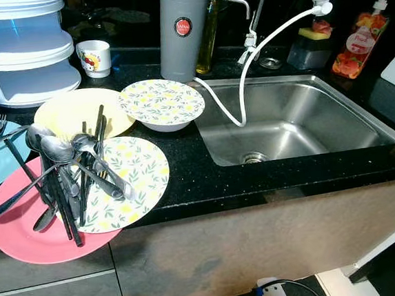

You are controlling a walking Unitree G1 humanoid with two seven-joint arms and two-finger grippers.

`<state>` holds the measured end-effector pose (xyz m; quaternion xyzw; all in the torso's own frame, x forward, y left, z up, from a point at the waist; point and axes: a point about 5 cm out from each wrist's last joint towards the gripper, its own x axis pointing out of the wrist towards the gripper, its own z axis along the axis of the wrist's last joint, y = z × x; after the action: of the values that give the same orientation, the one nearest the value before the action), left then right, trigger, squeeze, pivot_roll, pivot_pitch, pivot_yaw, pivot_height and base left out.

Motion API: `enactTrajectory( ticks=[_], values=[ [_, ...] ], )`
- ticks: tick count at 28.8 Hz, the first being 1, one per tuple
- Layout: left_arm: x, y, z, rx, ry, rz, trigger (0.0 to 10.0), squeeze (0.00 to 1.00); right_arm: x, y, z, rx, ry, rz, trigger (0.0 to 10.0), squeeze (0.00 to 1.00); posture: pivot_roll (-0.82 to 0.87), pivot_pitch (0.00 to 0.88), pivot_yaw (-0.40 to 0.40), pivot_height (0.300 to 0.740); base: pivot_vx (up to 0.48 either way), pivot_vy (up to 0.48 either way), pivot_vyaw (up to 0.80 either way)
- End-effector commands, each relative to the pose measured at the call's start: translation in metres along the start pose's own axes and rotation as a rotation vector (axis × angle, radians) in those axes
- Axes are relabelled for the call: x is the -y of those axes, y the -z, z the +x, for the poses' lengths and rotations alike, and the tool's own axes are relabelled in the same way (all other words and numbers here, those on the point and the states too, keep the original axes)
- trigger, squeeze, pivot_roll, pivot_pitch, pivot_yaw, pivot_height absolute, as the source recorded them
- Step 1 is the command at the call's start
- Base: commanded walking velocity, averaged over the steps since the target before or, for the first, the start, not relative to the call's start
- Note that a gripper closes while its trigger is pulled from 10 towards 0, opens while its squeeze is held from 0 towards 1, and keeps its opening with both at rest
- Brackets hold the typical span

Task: Kitchen organization

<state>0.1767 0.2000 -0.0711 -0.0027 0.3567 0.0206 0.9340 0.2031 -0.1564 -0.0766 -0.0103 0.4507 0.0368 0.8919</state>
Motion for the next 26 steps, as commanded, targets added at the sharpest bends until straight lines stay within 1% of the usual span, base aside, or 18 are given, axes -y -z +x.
enactTrajectory(
  ticks=[1,13,26],
  values=[
    [-0.0016,0.0088,-0.003,-0.037,0.003,0.013,10.0,0.0,0.0034,0.0096,-0.0017,-0.026,0.016,0.017,10.0,0.0,0.09,0.097,-0.088,0.74,0.0,0.0,0.0],
    [-0.0008,0.0052,-0.0015,-0.025,-0.005,0.001,10.0,0.0,0.0052,0.0046,-0.0009,-0.018,0.017,0.007,10.0,0.0,0.09,0.103,-0.096,0.74,0.0,0.0,0.0],
    [0.006,0.007,-0.001,-0.035,0.018,0.01,10.0,0.0,0.0071,0.0054,-0.0013,-0.021,0.018,-0.001,10.0,0.0,0.08,0.101,-0.098,0.74,0.0,0.0,0.0]
  ],
)
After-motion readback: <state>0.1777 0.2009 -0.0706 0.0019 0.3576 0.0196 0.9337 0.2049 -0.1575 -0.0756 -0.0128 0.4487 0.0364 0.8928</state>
